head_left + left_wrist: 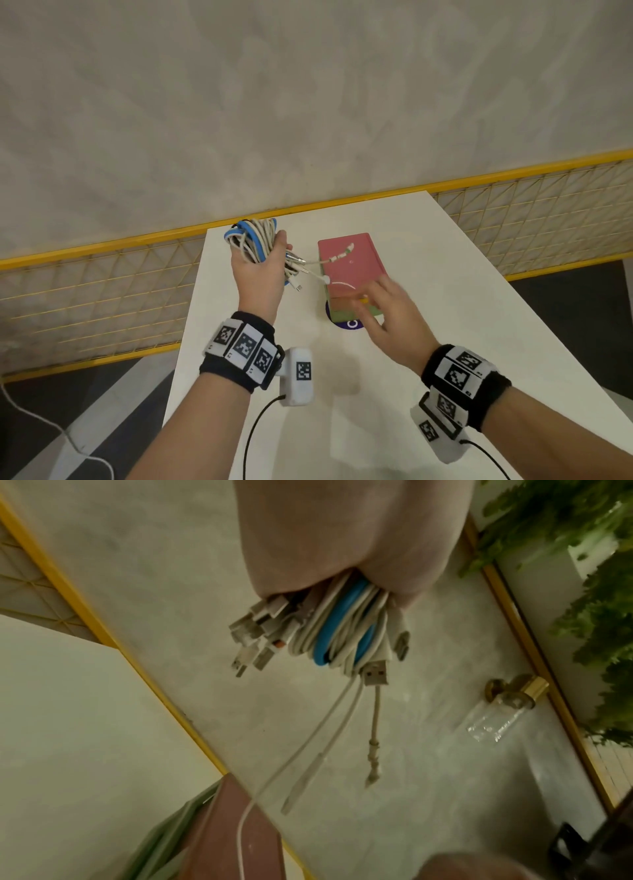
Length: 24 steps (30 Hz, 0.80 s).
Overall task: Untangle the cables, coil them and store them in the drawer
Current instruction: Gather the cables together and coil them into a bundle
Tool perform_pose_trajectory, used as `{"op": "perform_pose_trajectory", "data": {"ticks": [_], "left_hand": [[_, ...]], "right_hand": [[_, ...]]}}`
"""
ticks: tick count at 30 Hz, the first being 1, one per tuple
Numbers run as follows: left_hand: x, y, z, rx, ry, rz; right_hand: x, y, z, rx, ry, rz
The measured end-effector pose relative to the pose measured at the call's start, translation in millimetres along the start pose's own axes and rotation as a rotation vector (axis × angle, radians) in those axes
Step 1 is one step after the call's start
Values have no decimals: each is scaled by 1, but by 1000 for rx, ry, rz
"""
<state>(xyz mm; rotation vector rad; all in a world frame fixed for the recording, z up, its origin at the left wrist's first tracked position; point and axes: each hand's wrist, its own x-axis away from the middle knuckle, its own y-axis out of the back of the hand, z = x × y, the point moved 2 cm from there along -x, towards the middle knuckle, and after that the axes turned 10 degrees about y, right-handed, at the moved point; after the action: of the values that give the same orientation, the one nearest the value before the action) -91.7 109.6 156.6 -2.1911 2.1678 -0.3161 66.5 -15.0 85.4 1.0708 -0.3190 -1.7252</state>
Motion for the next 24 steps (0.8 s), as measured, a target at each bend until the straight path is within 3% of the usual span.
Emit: {"op": "perform_pose_trajectory", "data": {"ticks": [2,4,6,8,10,12,17,24], "left_hand": [[6,-6,7,-35,-11,36],[15,-12,15,-64,-6,104],[22,-14,23,-128,3,191],[28,-12,30,-192,20,296],[31,-9,38,-277,47,405],[31,-5,45,-375,72,469],[31,-4,55,-345,141,413],[32,-14,57,-324,205,484]], "right_hand": [[-14,-9,15,-320,-229,132],[-25,-20,22,-718,-571,178],[-34,-24,22,-1054,-788,18],[-42,-20,19,-1248,-873,-179],[-45,-13,14,-1352,-926,-294],[-47,-10,11,-1382,-930,-306],[-43,-17,23,-1264,-827,-161],[-43,-17,21,-1600,-731,28]]}}
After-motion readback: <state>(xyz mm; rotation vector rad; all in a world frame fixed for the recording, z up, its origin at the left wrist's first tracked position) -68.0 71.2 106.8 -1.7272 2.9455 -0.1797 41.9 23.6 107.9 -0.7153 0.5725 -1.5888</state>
